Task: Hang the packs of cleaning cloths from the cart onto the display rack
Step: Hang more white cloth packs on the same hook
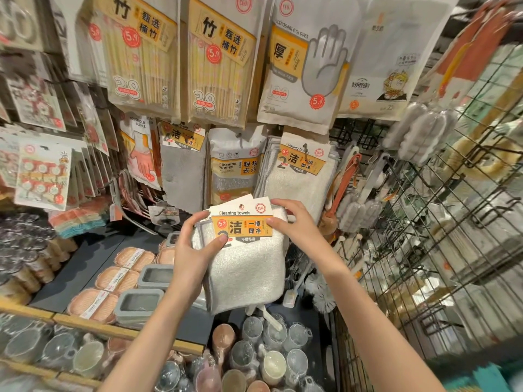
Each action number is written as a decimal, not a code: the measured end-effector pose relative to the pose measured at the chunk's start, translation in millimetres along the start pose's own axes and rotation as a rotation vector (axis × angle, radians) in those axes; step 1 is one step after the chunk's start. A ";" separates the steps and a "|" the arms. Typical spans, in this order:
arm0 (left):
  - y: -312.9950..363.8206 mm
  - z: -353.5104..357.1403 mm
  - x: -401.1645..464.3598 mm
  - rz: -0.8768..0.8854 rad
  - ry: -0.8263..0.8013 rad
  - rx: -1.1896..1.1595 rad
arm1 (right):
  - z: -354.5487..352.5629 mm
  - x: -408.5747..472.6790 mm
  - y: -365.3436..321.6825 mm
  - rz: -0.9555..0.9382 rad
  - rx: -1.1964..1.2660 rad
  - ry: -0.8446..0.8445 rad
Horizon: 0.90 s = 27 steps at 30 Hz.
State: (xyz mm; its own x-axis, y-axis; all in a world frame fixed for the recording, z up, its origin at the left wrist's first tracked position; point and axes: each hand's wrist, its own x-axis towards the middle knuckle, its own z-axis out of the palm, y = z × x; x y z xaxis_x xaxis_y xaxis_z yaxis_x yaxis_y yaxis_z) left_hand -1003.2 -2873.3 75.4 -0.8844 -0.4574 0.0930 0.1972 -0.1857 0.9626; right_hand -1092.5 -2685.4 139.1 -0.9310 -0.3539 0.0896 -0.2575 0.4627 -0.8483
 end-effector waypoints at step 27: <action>14.1 0.8 -14.0 -0.143 -0.159 -0.130 | 5.6 -13.2 -2.0 0.029 0.175 0.078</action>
State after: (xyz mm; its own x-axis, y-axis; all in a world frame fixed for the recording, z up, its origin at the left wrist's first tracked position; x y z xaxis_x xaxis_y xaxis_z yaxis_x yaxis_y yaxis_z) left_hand -988.4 -2868.9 87.9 -0.9606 -0.2778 0.0070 0.1091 -0.3537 0.9290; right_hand -1078.3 -2686.3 136.7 -0.9564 -0.2750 0.0986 -0.1879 0.3205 -0.9284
